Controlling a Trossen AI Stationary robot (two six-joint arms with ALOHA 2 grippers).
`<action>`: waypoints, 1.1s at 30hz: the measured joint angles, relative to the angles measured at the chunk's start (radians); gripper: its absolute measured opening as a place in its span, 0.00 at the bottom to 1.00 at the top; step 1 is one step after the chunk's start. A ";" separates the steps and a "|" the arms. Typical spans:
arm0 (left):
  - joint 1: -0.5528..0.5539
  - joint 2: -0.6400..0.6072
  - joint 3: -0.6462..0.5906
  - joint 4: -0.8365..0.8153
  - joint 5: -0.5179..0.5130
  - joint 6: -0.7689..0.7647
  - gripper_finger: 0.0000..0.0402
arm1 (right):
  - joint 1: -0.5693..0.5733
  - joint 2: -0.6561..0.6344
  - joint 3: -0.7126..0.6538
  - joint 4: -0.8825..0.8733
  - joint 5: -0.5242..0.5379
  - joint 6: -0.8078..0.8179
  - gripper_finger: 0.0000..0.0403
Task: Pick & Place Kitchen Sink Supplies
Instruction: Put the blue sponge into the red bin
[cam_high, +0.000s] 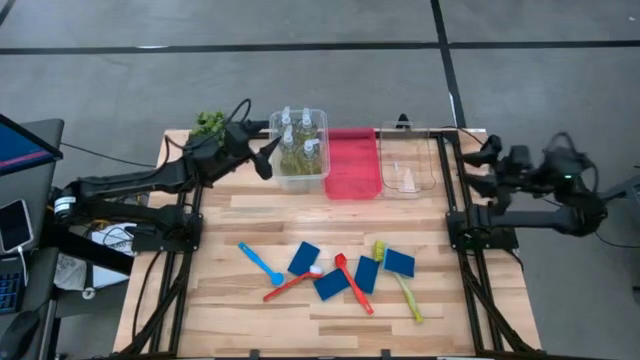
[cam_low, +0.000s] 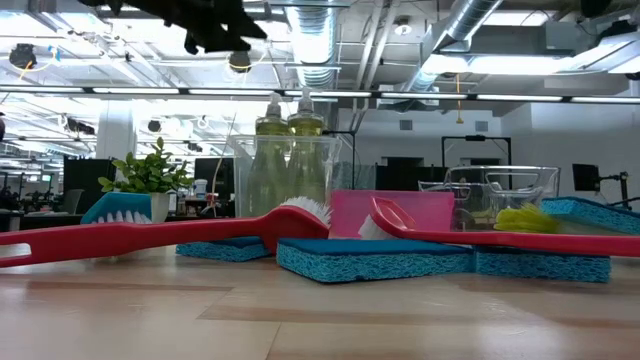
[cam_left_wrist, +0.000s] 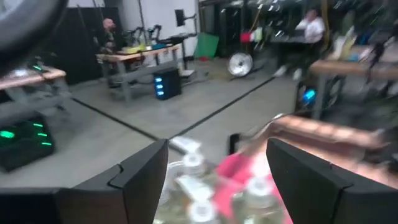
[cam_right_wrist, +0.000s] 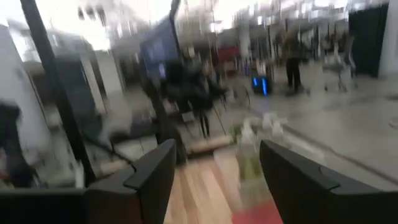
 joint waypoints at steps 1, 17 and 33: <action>-0.014 -0.008 0.000 0.000 0.011 -0.028 0.68 | 0.000 0.020 0.000 -0.017 0.000 -0.009 0.56; -0.329 0.103 0.000 0.020 0.092 -0.496 0.68 | 0.000 0.218 -0.001 -0.196 -0.123 -0.110 0.56; -0.524 0.293 -0.001 0.107 0.091 -0.607 0.68 | 0.021 0.367 0.000 -0.228 -0.349 0.140 0.56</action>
